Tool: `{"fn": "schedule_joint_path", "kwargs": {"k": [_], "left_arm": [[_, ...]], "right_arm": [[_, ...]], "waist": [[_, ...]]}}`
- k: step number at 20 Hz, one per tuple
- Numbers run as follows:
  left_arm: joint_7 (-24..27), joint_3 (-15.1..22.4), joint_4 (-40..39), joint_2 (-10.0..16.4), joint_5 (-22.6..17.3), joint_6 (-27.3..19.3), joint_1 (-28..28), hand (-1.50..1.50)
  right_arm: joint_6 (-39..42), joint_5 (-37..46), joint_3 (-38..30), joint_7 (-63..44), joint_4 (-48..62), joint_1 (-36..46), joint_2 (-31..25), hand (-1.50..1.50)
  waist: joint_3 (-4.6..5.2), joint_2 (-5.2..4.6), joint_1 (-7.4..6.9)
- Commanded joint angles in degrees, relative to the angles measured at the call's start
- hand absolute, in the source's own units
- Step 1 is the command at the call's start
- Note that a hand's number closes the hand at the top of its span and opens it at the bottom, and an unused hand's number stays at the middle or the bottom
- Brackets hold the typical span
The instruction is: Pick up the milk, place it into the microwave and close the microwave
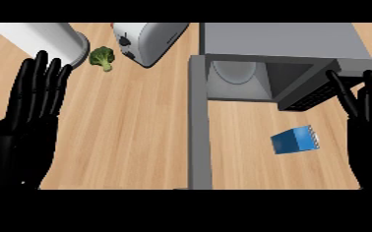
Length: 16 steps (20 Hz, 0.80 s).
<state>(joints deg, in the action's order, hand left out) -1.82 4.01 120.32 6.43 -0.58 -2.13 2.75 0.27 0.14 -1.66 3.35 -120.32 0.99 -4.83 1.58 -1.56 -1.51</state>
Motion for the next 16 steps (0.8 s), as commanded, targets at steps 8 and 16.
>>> {"fn": "schedule_joint_path", "kwargs": {"k": [8, 16], "left_arm": [[-1.09, -10.62, -8.28, 2.43, -10.85, 3.86, -1.41, -1.5], [-2.88, -11.42, 3.04, 1.7, -13.69, 7.41, -12.73, -1.5]], "right_arm": [[-11.12, 1.23, 10.24, -5.21, -2.98, -8.16, 4.73, -1.5], [-22.62, 8.8, 24.95, -5.57, -4.85, -11.17, 4.81, -1.5]], "waist": [[-1.57, 1.65, 1.68], [-1.57, 1.7, 1.21]]}}
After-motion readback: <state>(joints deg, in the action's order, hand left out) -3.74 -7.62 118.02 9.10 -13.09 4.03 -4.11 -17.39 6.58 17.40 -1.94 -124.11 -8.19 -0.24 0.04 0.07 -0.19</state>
